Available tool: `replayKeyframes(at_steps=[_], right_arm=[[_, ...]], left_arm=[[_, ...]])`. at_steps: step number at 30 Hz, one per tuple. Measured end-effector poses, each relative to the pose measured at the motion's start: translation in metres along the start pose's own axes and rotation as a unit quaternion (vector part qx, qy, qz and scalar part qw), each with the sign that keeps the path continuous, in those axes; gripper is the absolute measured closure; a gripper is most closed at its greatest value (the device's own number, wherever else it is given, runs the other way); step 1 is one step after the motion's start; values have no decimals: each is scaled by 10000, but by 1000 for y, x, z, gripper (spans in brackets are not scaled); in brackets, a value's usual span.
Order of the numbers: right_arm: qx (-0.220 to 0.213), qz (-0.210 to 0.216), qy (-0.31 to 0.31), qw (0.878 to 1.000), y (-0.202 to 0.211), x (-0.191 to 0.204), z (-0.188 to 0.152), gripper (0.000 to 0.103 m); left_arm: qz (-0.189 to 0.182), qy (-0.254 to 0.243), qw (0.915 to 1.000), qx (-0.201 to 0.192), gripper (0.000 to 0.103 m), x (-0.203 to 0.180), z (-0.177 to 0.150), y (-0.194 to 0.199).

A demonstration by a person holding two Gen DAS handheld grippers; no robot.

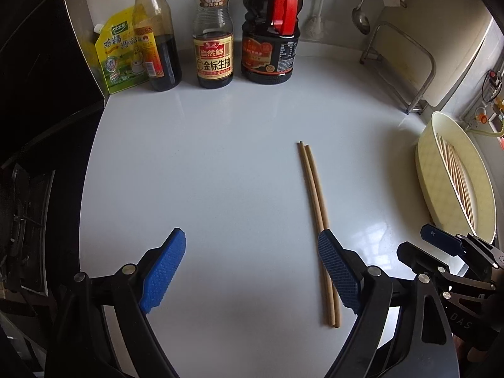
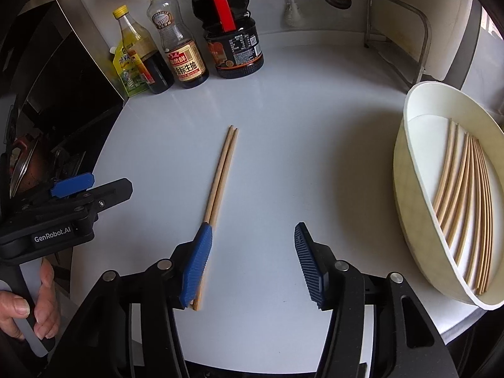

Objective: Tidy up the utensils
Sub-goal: 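Move both open tools back over the last two chopsticks on the counter, then lower both open tools and push the two chopsticks apart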

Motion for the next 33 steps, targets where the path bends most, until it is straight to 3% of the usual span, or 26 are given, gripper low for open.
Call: replayKeyframes(at_steps=[9, 20, 33], right_arm=[[378, -139, 106, 9991, -44, 25, -13, 48], [398, -623, 192, 9971, -63, 28, -18, 48], [293, -826, 622, 9942, -75, 42, -15, 48]], left_arm=[[74, 50, 9998, 153, 17, 29, -13, -15], [-46, 31, 9996, 290, 17, 34, -20, -27], [-104, 46, 9995, 298, 17, 30, -19, -32]])
Point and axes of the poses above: each gripper's, at about its wrist camera, not at the fingertips, and y roughly against the way its jaws point, x to its left, z to its top, the point moved 7 cm from there along -y, roughly the way its jaws point, and after that the axes turned 2 degrees about -z, right-handed, at the moved point
